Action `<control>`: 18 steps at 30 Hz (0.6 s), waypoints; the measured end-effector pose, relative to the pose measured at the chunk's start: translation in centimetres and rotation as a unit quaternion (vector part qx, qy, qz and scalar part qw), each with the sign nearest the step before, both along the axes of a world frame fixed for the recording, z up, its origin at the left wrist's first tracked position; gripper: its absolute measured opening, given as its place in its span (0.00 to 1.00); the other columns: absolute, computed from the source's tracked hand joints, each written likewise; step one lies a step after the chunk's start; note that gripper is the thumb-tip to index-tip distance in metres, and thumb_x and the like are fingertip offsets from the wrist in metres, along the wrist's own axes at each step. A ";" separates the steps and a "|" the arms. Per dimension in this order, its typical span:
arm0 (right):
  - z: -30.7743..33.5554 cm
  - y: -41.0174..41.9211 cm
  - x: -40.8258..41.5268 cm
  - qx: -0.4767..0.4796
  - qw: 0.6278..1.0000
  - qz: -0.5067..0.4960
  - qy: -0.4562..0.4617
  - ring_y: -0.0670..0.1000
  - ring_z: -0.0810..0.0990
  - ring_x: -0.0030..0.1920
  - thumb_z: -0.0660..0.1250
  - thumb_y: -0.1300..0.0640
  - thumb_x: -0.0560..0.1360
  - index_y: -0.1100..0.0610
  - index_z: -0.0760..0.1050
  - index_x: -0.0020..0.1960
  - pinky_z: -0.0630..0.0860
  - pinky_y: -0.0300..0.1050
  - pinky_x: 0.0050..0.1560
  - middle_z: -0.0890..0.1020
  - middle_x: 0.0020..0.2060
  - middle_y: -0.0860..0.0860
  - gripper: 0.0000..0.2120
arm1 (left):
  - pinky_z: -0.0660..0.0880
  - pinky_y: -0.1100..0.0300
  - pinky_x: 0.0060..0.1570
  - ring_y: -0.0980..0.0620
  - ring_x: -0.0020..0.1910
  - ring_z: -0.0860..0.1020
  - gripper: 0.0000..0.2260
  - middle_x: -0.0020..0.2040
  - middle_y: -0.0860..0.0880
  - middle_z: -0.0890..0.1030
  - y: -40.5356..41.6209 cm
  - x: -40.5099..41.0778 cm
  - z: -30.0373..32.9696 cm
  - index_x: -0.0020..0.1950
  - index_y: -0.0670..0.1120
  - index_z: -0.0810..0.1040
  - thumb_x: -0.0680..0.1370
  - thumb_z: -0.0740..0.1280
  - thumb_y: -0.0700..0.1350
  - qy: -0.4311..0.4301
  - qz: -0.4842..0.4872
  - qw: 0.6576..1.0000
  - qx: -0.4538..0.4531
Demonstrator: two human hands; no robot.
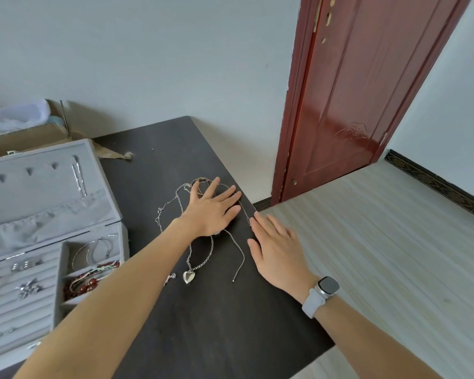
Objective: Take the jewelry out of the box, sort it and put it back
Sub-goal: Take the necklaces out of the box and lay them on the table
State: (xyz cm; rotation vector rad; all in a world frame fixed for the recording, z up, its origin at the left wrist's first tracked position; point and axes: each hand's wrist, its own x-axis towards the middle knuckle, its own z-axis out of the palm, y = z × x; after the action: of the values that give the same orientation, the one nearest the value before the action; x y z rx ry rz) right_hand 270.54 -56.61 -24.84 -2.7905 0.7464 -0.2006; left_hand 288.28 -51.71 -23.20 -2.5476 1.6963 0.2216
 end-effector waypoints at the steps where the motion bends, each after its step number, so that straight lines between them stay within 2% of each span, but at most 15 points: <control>1: 0.0 0.1 -0.3 -0.005 1.000 0.007 0.020 0.52 0.51 0.75 0.33 0.42 0.73 0.54 0.52 0.74 0.57 0.53 0.70 0.55 0.75 0.50 0.34 | 0.35 0.39 0.70 0.49 0.75 0.38 0.22 0.76 0.58 0.48 -0.1 -0.2 0.0 0.75 0.56 0.48 0.81 0.41 0.56 -0.013 -0.003 1.000 0.013; 3: -0.2 0.3 -0.9 -0.005 0.999 0.010 0.052 0.52 0.46 0.75 0.27 0.40 0.66 0.53 0.46 0.75 0.51 0.55 0.72 0.49 0.76 0.49 0.40 | 0.35 0.38 0.69 0.48 0.75 0.37 0.23 0.77 0.57 0.46 0.0 -0.4 0.1 0.75 0.56 0.46 0.80 0.39 0.57 -0.039 -0.009 0.999 0.034; 6: -0.3 0.5 -1.5 -0.007 0.998 0.011 0.064 0.52 0.42 0.75 0.26 0.39 0.65 0.52 0.42 0.75 0.46 0.56 0.73 0.46 0.76 0.49 0.40 | 0.36 0.38 0.70 0.47 0.74 0.36 0.23 0.77 0.55 0.45 0.3 -0.9 0.2 0.75 0.56 0.44 0.80 0.39 0.58 -0.049 -0.010 0.998 0.041; 10: -0.1 0.8 -1.6 0.003 0.999 0.001 0.040 0.53 0.39 0.75 0.27 0.38 0.67 0.50 0.38 0.74 0.41 0.58 0.72 0.43 0.76 0.50 0.38 | 0.35 0.39 0.68 0.47 0.75 0.37 0.23 0.77 0.53 0.45 1.8 -1.9 1.1 0.75 0.56 0.46 0.80 0.40 0.57 -0.023 0.034 0.998 -0.052; 12: 0.6 1.3 -0.9 0.011 1.000 0.000 0.015 0.53 0.38 0.75 0.27 0.38 0.67 0.49 0.38 0.74 0.41 0.58 0.72 0.43 0.76 0.50 0.37 | 0.36 0.40 0.69 0.46 0.75 0.39 0.23 0.77 0.51 0.46 3.4 -2.1 1.5 0.75 0.55 0.46 0.80 0.39 0.57 -0.066 0.052 0.992 -0.098; 15: 2.1 2.9 1.5 0.011 0.999 0.014 -0.051 0.52 0.43 0.75 0.30 0.39 0.70 0.51 0.45 0.75 0.45 0.57 0.73 0.48 0.76 0.52 0.36 | 0.38 0.40 0.69 0.44 0.76 0.46 0.29 0.77 0.48 0.52 6.8 -1.1 2.3 0.75 0.54 0.52 0.76 0.33 0.58 -0.153 0.057 0.977 -0.135; 18: 3.5 5.1 5.0 0.011 0.991 0.043 -0.125 0.54 0.54 0.74 0.35 0.42 0.73 0.54 0.57 0.73 0.51 0.56 0.73 0.59 0.74 0.54 0.33 | 0.52 0.35 0.67 0.40 0.72 0.62 0.24 0.71 0.44 0.68 10.6 1.1 4.1 0.70 0.50 0.67 0.78 0.44 0.55 -0.196 0.089 0.962 -0.169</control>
State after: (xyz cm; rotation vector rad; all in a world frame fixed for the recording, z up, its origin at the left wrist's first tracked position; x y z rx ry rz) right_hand 275.57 -51.51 -21.32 -2.7007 0.5635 -0.5115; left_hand 289.38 -41.09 -19.05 -2.7310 1.4561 -0.5787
